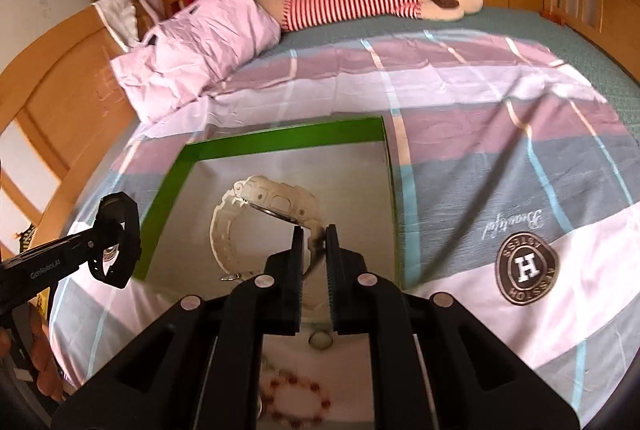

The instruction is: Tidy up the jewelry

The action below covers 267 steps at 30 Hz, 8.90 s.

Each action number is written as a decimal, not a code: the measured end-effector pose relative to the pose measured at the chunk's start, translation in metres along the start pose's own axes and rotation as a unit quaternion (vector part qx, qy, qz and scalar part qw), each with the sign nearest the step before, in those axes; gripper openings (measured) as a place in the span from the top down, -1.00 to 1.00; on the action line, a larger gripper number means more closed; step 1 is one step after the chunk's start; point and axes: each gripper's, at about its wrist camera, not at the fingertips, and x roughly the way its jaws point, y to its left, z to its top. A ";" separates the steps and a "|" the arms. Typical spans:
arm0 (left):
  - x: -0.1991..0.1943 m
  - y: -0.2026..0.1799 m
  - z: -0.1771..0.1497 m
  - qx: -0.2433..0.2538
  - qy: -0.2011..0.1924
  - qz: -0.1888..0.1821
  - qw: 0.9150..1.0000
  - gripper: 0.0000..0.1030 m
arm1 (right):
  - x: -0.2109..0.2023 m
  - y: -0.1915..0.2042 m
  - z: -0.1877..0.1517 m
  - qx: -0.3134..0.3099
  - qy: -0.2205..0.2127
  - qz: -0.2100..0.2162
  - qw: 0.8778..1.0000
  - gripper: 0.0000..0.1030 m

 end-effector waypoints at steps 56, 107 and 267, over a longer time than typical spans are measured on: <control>0.059 0.001 -0.103 0.039 0.210 -0.014 0.977 0.61 | 0.037 0.024 -0.085 -0.073 0.180 -0.051 0.980 0.86; 0.076 0.017 -0.094 0.018 0.191 0.057 0.980 0.76 | 0.044 0.005 -0.099 -0.089 0.203 -0.096 0.970 0.47; 0.074 -0.005 -0.104 -0.011 0.213 -0.023 0.977 0.26 | 0.043 0.016 -0.093 -0.083 0.186 -0.046 0.978 0.88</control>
